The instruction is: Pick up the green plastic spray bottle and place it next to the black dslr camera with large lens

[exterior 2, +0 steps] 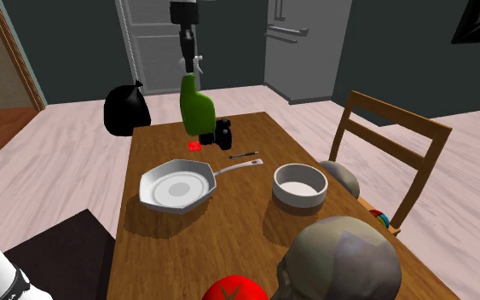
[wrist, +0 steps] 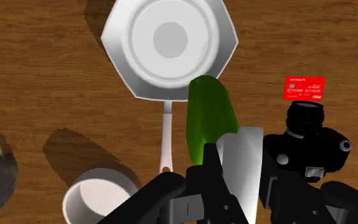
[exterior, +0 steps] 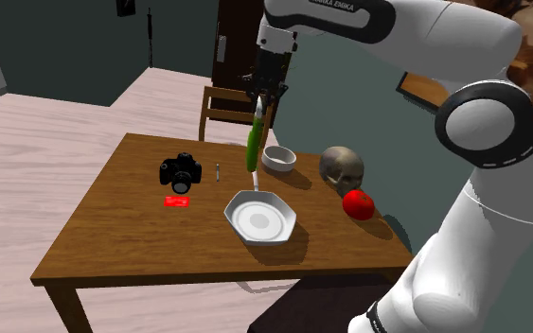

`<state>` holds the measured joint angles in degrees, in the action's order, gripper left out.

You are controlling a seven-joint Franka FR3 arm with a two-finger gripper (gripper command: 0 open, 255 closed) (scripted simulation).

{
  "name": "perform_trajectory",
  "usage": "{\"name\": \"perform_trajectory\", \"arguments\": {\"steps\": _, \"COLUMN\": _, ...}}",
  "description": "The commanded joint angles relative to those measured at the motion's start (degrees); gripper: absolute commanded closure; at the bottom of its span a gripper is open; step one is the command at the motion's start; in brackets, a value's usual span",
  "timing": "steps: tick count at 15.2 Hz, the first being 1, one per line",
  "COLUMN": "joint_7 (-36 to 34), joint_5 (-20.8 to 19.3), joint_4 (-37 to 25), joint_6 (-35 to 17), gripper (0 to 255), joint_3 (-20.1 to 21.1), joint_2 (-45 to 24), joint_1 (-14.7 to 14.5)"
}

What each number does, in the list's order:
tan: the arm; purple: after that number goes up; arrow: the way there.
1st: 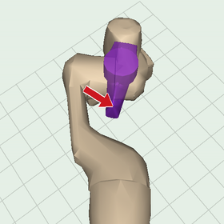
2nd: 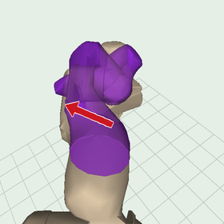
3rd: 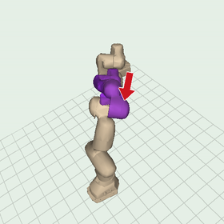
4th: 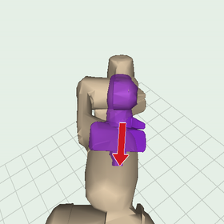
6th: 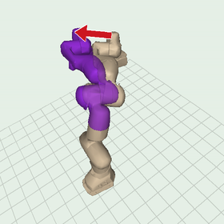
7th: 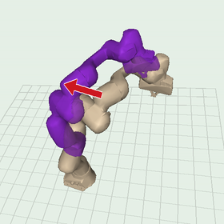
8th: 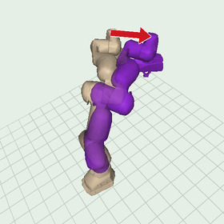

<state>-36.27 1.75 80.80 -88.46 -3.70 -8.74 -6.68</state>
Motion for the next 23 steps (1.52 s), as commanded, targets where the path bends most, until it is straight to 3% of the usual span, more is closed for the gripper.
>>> {"name": "perform_trajectory", "arguments": {"steps": 1, "joint_7": -2.62, "joint_5": -0.04, "joint_4": -2.27, "joint_6": 0.76, "gripper": 255, "joint_3": 1.05, "joint_2": -1.42, "joint_1": -1.45}}
{"name": "perform_trajectory", "arguments": {"steps": 12, "joint_7": -16.02, "joint_5": -1.12, "joint_4": -17.13, "joint_6": 4.90, "gripper": 255, "joint_3": 5.99, "joint_2": -11.83, "joint_1": -10.08}}
{"name": "perform_trajectory", "arguments": {"steps": 23, "joint_7": -15.78, "joint_5": -0.98, "joint_4": -3.63, "joint_6": -5.33, "gripper": 255, "joint_3": 5.95, "joint_2": -8.57, "joint_1": -9.96}}
